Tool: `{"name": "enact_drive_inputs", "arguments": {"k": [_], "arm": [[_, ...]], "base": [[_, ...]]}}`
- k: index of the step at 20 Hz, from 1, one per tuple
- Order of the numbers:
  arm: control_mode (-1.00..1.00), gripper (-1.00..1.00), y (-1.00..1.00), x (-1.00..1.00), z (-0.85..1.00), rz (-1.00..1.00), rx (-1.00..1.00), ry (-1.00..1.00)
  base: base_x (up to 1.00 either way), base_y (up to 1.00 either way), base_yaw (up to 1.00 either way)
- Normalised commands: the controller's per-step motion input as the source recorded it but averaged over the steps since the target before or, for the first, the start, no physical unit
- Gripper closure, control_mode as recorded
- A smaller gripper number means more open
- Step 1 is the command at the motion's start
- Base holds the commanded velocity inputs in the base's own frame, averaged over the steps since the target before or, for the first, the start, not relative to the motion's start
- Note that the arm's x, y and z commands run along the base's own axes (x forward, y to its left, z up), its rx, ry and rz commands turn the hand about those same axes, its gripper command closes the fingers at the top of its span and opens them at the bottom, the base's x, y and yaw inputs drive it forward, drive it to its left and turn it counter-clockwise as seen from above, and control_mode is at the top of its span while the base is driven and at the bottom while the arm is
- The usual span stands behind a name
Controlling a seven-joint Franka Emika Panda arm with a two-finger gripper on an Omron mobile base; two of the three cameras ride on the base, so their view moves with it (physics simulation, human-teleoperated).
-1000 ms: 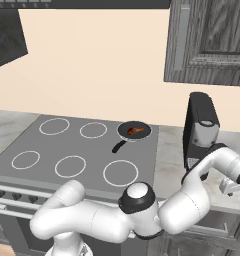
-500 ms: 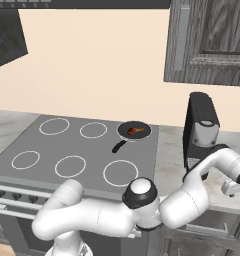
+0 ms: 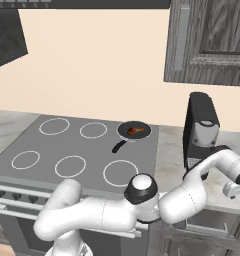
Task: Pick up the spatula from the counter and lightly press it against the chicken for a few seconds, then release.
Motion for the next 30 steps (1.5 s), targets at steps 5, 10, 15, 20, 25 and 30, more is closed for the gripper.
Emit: {"name": "enact_drive_inputs", "arguments": {"k": [5, 10, 15, 20, 25, 30], "arm": [[-1.0, -1.0, -0.05, 0.04, -0.17, 0.03, 0.0, 0.0], [-1.0, 1.0, 0.0, 0.03, -0.17, 0.02, 0.0, 0.0], [-1.0, 1.0, 0.0, -0.24, -0.01, 0.03, 0.0, -0.02], [-1.0, 1.0, 0.08, -0.49, 0.0, 0.02, 0.0, -0.06], [-1.0, 1.0, 0.39, -0.31, 0.0, 0.03, -0.01, -0.07], [-1.0, 1.0, 0.83, -0.11, -0.07, 0.0, -0.04, -0.11]], "base": [[0.0, 0.0, 0.0], [0.0, 0.0, 0.0], [0.0, 0.0, 0.0], [0.0, 0.0, 0.0], [0.0, 0.0, 0.0], [0.0, 0.0, 0.0]]}}
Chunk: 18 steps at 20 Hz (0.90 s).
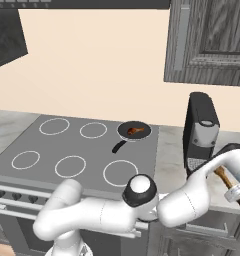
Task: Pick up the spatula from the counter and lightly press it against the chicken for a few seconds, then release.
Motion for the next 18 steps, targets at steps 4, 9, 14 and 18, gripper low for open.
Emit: {"name": "enact_drive_inputs", "arguments": {"k": [4, 9, 14, 18], "arm": [[-1.0, 1.0, 0.79, -0.58, 0.0, -0.01, -0.01, -0.23], [-1.0, 1.0, 0.75, -0.79, 0.0, -0.05, -0.03, -0.29], [-1.0, 1.0, 0.94, -0.53, 0.05, -0.06, -0.14, -0.27], [-1.0, 1.0, 1.0, -0.36, 0.09, -0.06, -0.19, -0.22]], "base": [[0.0, 0.0, 0.0], [0.0, 0.0, 0.0], [0.0, 0.0, 0.0], [0.0, 0.0, 0.0]]}}
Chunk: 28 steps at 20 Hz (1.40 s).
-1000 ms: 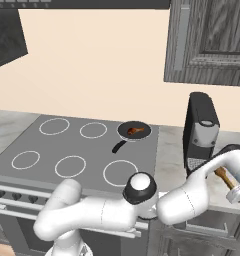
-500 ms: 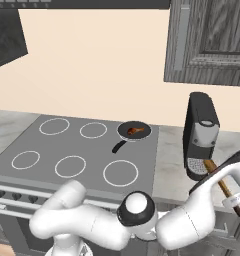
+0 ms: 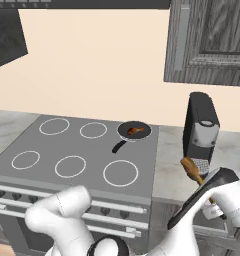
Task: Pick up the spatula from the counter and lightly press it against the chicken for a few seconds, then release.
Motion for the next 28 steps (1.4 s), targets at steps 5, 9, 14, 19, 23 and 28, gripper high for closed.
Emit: {"name": "enact_drive_inputs", "arguments": {"k": [5, 9, 14, 19, 23, 28], "arm": [[-1.0, 1.0, 1.0, -0.39, 0.1, -0.09, -0.21, -0.21], [-1.0, 1.0, 0.96, -0.34, 0.18, -0.13, -0.22, -0.16], [-1.0, 1.0, 0.76, -0.15, 0.26, -0.13, -0.2, -0.06], [-1.0, 1.0, 0.49, 0.0, 0.32, -0.02, -0.08, 0.19], [-1.0, 1.0, 0.39, 0.0, 0.3, 0.0, -0.04, 0.24], [-1.0, 1.0, 0.36, 0.01, 0.29, 0.0, -0.06, 0.14]], "base": [[0.0, 0.0, 0.0], [0.0, 0.0, 0.0], [0.0, 0.0, 0.0], [0.0, 0.0, 0.0], [0.0, 0.0, 0.0], [0.0, 0.0, 0.0]]}}
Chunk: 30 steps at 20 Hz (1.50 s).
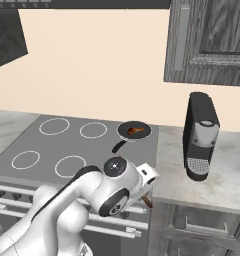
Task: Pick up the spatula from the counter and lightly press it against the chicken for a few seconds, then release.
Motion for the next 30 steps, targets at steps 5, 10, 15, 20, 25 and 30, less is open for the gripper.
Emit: {"name": "enact_drive_inputs", "arguments": {"k": [5, 10, 15, 20, 25, 30], "arm": [[-1.0, 1.0, 0.23, 0.0, 0.05, -0.06, -0.03, -0.02], [-1.0, 1.0, 0.09, 0.19, 0.03, -0.13, 0.0, 0.0], [-1.0, 1.0, 0.14, 0.52, 0.16, -0.08, 0.0, 0.08], [-1.0, 1.0, 0.1, 0.6, 0.24, 0.0, 0.02, 0.17], [-1.0, 1.0, 0.0, 0.51, 0.22, 0.0, 0.02, 0.17], [-1.0, 1.0, 0.0, 0.43, 0.23, 0.0, 0.0, 0.12]], "base": [[0.0, 0.0, 0.0], [0.0, 0.0, 0.0], [0.0, 0.0, 0.0], [0.0, 0.0, 0.0], [0.0, 0.0, 0.0], [0.0, 0.0, 0.0]]}}
